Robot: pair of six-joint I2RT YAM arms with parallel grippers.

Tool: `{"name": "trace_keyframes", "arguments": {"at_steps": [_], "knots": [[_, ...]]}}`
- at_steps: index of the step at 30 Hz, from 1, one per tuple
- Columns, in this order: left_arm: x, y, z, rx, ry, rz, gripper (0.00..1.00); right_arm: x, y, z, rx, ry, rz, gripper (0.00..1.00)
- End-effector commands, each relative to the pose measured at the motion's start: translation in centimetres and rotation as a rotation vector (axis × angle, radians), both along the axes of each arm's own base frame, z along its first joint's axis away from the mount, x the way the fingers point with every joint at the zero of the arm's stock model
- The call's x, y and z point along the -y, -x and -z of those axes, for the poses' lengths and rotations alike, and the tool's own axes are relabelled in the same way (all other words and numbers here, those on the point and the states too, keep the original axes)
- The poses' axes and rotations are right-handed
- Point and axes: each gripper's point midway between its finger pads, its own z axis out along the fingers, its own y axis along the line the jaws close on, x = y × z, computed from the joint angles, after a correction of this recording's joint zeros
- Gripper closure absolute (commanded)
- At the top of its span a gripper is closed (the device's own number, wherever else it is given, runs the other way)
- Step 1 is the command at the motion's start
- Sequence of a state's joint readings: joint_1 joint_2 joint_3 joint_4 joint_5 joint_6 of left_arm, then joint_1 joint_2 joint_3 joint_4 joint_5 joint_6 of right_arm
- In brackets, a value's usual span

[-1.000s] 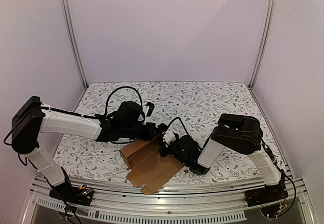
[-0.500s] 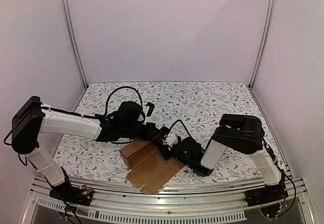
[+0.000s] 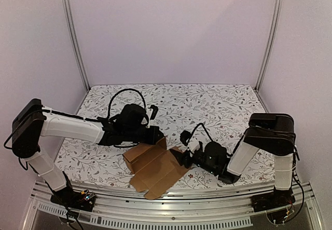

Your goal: Fold the paper box

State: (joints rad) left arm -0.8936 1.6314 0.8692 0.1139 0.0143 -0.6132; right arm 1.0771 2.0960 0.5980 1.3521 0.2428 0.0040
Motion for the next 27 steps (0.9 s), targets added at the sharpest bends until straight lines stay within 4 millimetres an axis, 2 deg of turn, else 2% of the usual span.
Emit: {"name": "trace_keyframes", "arguments": {"at_steps": [1, 2, 5, 6, 8, 9, 11, 12, 13, 18, 22, 27], "knots": [[-0.5, -0.2, 1.0, -0.016, -0.042, -0.009, 1.0, 1.4, 1.1, -1.7, -0.066, -0.057, -0.016, 0.34], [-0.5, -0.2, 0.9, -0.015, -0.043, -0.009, 1.0, 1.5, 1.3, -2.0, -0.089, -0.051, -0.022, 0.33], [-0.5, -0.2, 0.6, -0.009, -0.043, -0.004, 1.0, 2.0, 1.8, -1.1, -0.197, 0.007, -0.027, 0.29], [-0.5, -0.2, 0.6, -0.008, -0.045, -0.004, 1.0, 2.1, 1.9, -1.6, -0.217, 0.011, -0.027, 0.28], [-0.6, -0.2, 0.5, -0.005, -0.047, -0.001, 1.0, 2.8, 2.0, -0.9, -0.284, 0.066, -0.007, 0.23], [-0.6, -0.2, 0.6, -0.005, -0.049, -0.001, 1.0, 3.1, 1.9, -1.3, -0.299, 0.075, 0.005, 0.22], [-0.6, -0.2, 0.4, -0.002, -0.047, -0.001, 1.0, 3.4, 2.2, -1.3, -0.331, 0.098, 0.007, 0.14], [-0.6, -0.2, 0.5, -0.002, -0.047, -0.001, 1.0, 3.8, 2.3, -1.1, -0.348, 0.105, 0.013, 0.06], [-0.6, -0.2, 0.4, 0.0, -0.045, -0.001, 1.0, 4.1, 2.3, -1.3, -0.364, 0.097, 0.023, 0.02], [-0.8, -0.3, 0.0, 0.006, -0.035, -0.006, 1.0, 6.3, 1.9, -0.7, -0.555, 0.074, 0.129, 0.01], [-0.8, -0.4, -1.2, 0.02, -0.013, -0.006, 1.0, 6.3, 3.2, -0.3, -0.666, 0.136, 0.085, 0.01], [-1.0, -0.4, -3.0, 0.04, -0.006, -0.004, 1.0, 6.4, 5.2, -0.3, -0.741, 0.129, 0.016, 0.01]]}}
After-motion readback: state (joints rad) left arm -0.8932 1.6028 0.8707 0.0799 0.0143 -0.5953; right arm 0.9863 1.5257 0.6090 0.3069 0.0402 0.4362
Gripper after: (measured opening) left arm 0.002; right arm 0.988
